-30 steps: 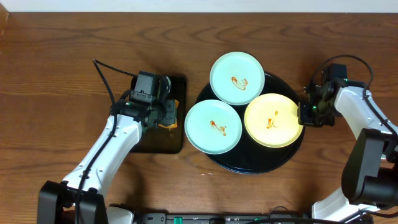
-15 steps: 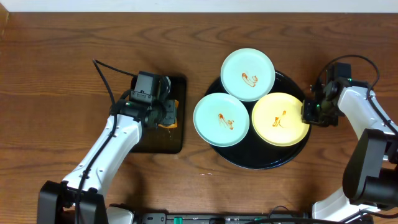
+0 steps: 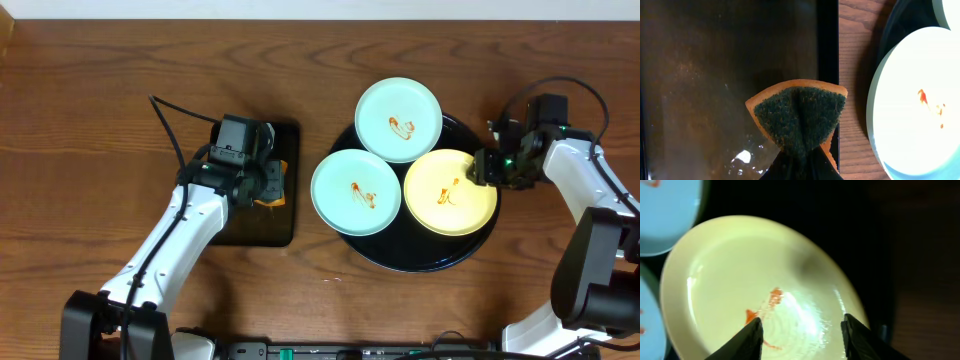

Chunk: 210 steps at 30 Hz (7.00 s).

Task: Clean dirty plates on tray and stack at the side

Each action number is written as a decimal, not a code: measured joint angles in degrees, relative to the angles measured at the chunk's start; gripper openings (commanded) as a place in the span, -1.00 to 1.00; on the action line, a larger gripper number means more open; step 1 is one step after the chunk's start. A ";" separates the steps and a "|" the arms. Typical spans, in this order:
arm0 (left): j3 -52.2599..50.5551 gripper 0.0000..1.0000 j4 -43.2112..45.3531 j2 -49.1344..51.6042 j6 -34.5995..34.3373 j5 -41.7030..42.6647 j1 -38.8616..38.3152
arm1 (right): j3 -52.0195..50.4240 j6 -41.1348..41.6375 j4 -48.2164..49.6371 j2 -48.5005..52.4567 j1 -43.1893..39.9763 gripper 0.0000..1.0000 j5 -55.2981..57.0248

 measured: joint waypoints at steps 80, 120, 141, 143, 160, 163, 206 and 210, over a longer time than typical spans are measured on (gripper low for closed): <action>23.87 -0.85 10.73 17.46 -8.76 3.89 -23.19 | -9.18 -1.81 4.31 -1.51 -0.02 -0.97 3.28; 37.44 -0.85 18.47 43.08 -0.76 -0.50 -38.62 | -9.18 -1.81 3.63 -1.53 -0.02 -0.97 3.21; 38.95 -0.85 -0.85 41.88 7.23 -0.04 -38.62 | -9.51 -1.81 3.23 -1.53 -0.02 -0.97 1.53; 38.62 -0.85 -1.05 41.24 8.20 -0.46 -38.62 | -9.51 -1.81 3.23 -1.53 -0.02 -0.98 1.53; 38.05 -0.85 6.80 40.24 4.22 -8.87 -38.62 | -9.51 -1.81 3.23 -1.53 -0.02 -0.97 1.53; 38.05 -0.85 6.03 41.24 3.50 -8.70 -38.62 | -9.51 -1.84 3.23 -1.53 -0.02 -0.97 1.53; 37.29 -0.85 -22.21 23.74 6.10 -0.87 -11.65 | -9.62 -2.29 2.95 -1.53 -0.37 -0.98 -2.97; 37.29 -0.85 -23.50 22.56 6.08 -0.90 -10.14 | -9.31 -2.32 2.75 -2.23 -1.44 -0.98 -6.25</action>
